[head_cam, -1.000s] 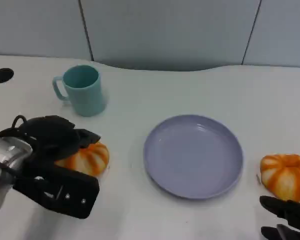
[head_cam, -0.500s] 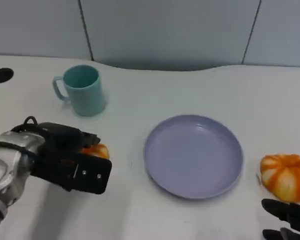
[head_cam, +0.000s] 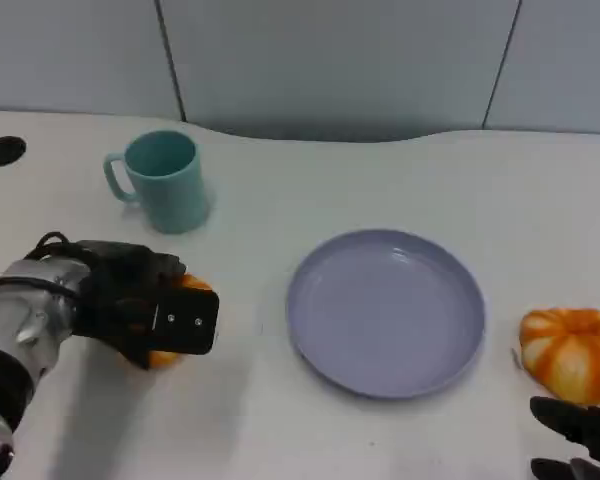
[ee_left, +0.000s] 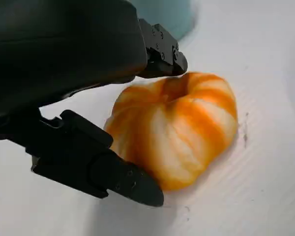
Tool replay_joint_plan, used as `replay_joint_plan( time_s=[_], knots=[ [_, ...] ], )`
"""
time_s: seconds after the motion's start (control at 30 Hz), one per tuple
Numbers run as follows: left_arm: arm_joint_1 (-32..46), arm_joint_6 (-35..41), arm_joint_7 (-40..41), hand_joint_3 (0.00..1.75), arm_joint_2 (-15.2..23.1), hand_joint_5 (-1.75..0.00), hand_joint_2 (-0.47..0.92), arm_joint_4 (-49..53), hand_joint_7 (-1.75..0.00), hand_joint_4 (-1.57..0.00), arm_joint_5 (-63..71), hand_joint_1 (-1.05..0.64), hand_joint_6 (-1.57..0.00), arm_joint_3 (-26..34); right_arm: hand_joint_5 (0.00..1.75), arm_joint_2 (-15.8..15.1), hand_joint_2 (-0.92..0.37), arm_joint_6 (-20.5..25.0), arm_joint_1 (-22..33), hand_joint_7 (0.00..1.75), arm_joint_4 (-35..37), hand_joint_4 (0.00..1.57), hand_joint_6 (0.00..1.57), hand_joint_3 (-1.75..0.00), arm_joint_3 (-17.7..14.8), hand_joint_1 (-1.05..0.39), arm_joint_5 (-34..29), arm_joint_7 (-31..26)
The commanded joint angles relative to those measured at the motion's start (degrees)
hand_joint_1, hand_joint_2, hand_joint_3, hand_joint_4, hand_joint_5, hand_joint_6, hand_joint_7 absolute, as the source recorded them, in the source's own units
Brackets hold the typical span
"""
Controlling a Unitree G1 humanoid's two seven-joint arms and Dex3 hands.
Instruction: Grasp the bread from the table and place it into the plate.
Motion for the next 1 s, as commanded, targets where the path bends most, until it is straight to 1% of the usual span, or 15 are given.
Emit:
replay_joint_plan(
  time_s=[0.03,0.1,0.17,0.27,0.33,0.37,0.4,0.43,0.57,0.7,0.9,1.0],
  knots=[
    [-2.9,0.6,2.2,0.01,-2.1,-0.05,0.81,6.1,-0.01,-0.11,0.7,-0.7,-0.21,-2.2,0.0,-0.5,-0.92,-0.2,0.4,0.0,-1.3,0.63,0.47,-0.5,-0.7,-0.53,0.3,-0.1],
    [-3.8,1.0,2.1,0.0,-2.8,-0.04,0.75,7.9,-0.01,-0.12,0.8,-0.64,-0.22,-3.1,0.0,-0.5,-0.92,-0.2,0.6,0.0,-1.4,0.63,0.46,-0.5,-0.9,-0.52,0.5,0.0],
    [-4.4,0.7,2.2,0.02,-3.0,-0.04,0.79,9.0,-0.01,-0.12,0.9,-0.72,-0.23,-3.8,0.0,-0.4,-0.92,-0.7,0.6,0.01,-1.3,0.63,0.47,-0.5,-1.0,-0.53,0.8,0.2],
    [-5.0,0.9,2.2,0.02,-3.2,-0.03,0.81,9.9,-0.01,-0.13,0.9,-0.77,-0.23,-4.8,0.0,-0.4,-0.92,-1.3,0.7,0.01,-1.1,0.63,0.47,-0.5,-1.2,-0.54,0.6,0.3],
    [-5.4,1.5,1.5,0.01,-3.4,-0.03,0.72,10.0,-0.01,-0.14,0.7,-0.66,-0.24,-5.2,0.0,-0.4,-0.92,-1.4,0.8,0.0,-1.2,0.63,0.47,-0.5,-1.2,-0.53,0.5,0.3],
    [-5.9,1.8,0.9,0.0,-3.6,-0.03,0.71,10.2,0.0,-0.14,0.9,-0.64,-0.24,-5.6,0.0,-0.4,-0.92,-1.3,0.8,0.0,-1.2,0.64,0.47,-0.5,-1.2,-0.53,0.4,0.2],
    [-6.4,2.4,0.2,0.01,-3.9,-0.02,0.68,10.5,0.0,-0.14,1.0,-0.55,-0.23,-6.0,0.01,-0.5,-0.92,-1.4,0.8,0.0,-1.2,0.64,0.47,-0.5,-1.2,-0.53,0.3,0.2],
    [-6.9,3.2,-0.5,0.02,-4.2,-0.01,0.69,10.9,0.0,-0.13,1.1,-0.44,-0.22,-6.3,0.01,-0.5,-0.92,-1.5,0.9,0.0,-1.3,0.64,0.46,-0.5,-1.2,-0.53,0.2,0.2],
    [-8.2,5.0,-2.1,0.02,-5.4,0.0,0.72,12.7,-0.01,-0.11,-0.1,-0.32,-0.21,-6.0,0.01,-0.4,-0.92,-1.5,1.1,0.0,-1.6,0.64,0.45,-0.5,-1.2,-0.52,0.3,0.1],
    [-8.5,5.8,-1.0,0.02,-6.0,-0.01,0.74,13.8,-0.01,-0.12,-0.5,-0.3,-0.24,-6.1,0.01,-0.4,-0.92,-1.3,1.3,0.0,-2.1,0.64,0.45,-0.5,-1.2,-0.52,0.4,0.1],
    [-8.0,6.0,2.0,0.01,-7.3,-0.03,0.77,15.5,-0.01,-0.18,-0.6,-0.33,-0.27,-6.2,0.0,-0.4,-0.92,-1.3,1.5,0.0,-2.6,0.64,0.43,-0.51,-1.1,-0.5,0.0,-0.2],
    [-7.9,6.0,2.9,0.01,-7.7,-0.04,0.77,16.0,-0.03,-0.23,-0.9,-0.33,-0.33,-5.9,0.01,-0.4,-0.92,-1.7,1.6,0.0,-2.4,0.65,0.43,-0.52,-1.1,-0.49,-0.1,-0.2]
  ],
)
